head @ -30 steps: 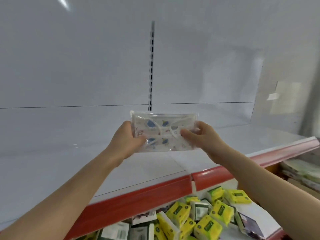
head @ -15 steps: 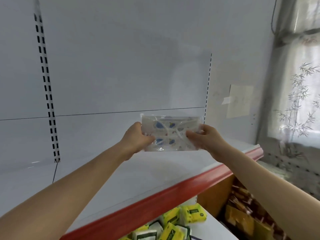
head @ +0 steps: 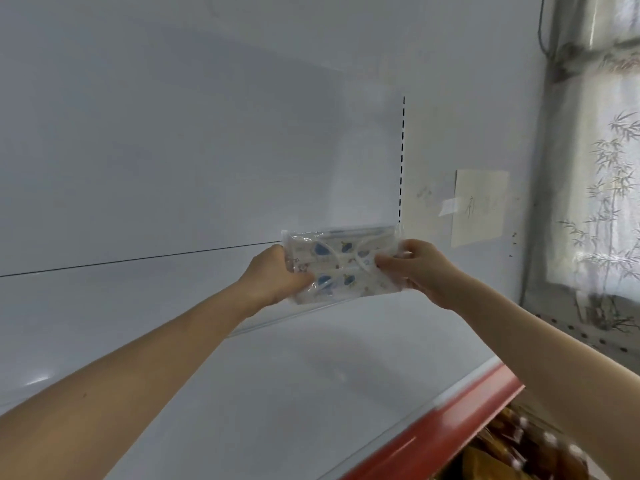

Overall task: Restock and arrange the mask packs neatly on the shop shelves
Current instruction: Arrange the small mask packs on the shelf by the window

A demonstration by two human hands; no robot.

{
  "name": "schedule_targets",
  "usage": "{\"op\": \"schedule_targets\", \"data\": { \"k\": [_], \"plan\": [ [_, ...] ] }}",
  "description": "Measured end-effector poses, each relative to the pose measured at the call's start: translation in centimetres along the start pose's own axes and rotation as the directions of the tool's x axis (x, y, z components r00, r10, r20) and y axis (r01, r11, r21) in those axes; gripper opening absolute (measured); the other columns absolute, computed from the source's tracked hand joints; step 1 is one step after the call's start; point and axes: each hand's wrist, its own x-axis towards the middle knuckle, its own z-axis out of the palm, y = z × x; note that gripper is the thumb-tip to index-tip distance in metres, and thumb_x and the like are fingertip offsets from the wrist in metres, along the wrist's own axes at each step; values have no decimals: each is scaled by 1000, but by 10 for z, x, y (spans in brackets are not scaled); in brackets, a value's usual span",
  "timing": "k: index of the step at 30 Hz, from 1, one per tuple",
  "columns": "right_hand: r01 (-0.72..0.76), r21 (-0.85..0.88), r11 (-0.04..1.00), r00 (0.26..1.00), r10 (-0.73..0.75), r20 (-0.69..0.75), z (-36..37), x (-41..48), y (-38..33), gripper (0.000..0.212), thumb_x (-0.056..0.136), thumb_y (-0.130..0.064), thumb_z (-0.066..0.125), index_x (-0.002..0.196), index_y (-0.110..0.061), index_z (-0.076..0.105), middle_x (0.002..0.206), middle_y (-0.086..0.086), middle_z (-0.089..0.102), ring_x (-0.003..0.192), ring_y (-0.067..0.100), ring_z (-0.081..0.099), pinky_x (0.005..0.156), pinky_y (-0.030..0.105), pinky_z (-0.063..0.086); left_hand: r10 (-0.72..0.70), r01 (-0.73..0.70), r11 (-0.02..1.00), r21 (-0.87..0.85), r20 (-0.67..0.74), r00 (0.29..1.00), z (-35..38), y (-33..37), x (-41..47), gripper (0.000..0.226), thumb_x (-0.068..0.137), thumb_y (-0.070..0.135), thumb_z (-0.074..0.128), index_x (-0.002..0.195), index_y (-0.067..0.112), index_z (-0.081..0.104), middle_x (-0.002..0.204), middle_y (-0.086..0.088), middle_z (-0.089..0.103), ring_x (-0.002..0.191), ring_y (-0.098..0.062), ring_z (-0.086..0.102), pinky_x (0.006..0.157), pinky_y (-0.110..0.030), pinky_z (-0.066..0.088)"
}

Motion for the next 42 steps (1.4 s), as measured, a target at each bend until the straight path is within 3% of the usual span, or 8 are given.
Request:
{"op": "schedule_targets", "data": {
  "k": [12, 19, 22, 25, 28, 32, 37, 42],
  "plan": [
    [42, -141, 989, 954, 2, 299, -30, 117, 54, 34, 81, -19, 72, 108, -5, 57, 91, 8, 60, 69, 11, 59, 57, 20, 46, -197, 204, 977, 54, -122, 973, 65, -6, 57, 12, 83, 19, 65, 79, 9, 58, 72, -5, 56, 69, -23, 53, 65, -34, 51],
    [92, -115, 989, 931, -44, 362, -46, 144, 82, 30, 80, -19, 72, 102, -3, 57, 82, 6, 55, 70, 16, 54, 59, 25, 43, -241, 257, 964, 73, -171, 955, 93, -3, 73, 19, 83, 17, 65, 95, 2, 62, 78, -7, 57, 72, -21, 54, 72, -36, 52],
    [100, -105, 989, 931, -56, 362, -55, 150, 94, 26, 81, -19, 72, 98, -4, 57, 78, 3, 55, 68, 15, 53, 55, 21, 43, -250, 264, 963, 62, -165, 954, 108, -2, 81, 6, 84, 15, 64, 86, 11, 62, 73, -1, 57, 68, -16, 53, 69, -31, 50],
    [59, -182, 981, 885, 34, 465, -61, 152, 110, 18, 83, -22, 69, 93, -12, 57, 81, 1, 57, 72, 15, 54, 63, 26, 44, -301, 314, 944, 98, -126, 945, 125, -9, 81, 21, 85, 16, 63, 68, 22, 53, 67, 5, 54, 61, -8, 50, 58, -17, 41],
    [43, -245, 969, 817, 107, 566, -62, 151, 123, 24, 84, -20, 68, 104, -14, 57, 94, 2, 64, 81, 16, 60, 71, 26, 48, -335, 346, 936, 66, -133, 933, 136, -17, 79, 17, 85, 14, 62, 73, 23, 55, 80, -2, 61, 73, -15, 55, 64, -22, 42],
    [21, -186, 982, 837, 84, 541, -62, 156, 126, 19, 83, -11, 68, 91, -17, 52, 81, -1, 59, 75, 13, 56, 73, 25, 48, -331, 340, 940, 32, -165, 929, 139, -16, 81, 19, 84, 9, 62, 79, 25, 54, 88, -5, 63, 80, -20, 57, 75, -30, 48],
    [26, -159, 987, 854, 61, 517, -56, 162, 132, 31, 82, -10, 69, 108, -9, 53, 82, -1, 58, 71, 11, 56, 65, 21, 46, -322, 327, 945, -3, -197, 926, 141, -16, 82, 16, 85, 7, 61, 94, 19, 58, 94, -5, 65, 89, -24, 62, 79, -32, 50],
    [37, -155, 987, 843, 52, 536, -56, 166, 133, 29, 82, -12, 70, 107, -13, 55, 83, -1, 59, 74, 11, 57, 74, 23, 46, -387, 391, 920, -11, -179, 905, 137, -21, 81, 8, 84, 18, 65, 89, 19, 59, 86, 0, 63, 79, -17, 59, 69, -25, 47]
  ]
}}
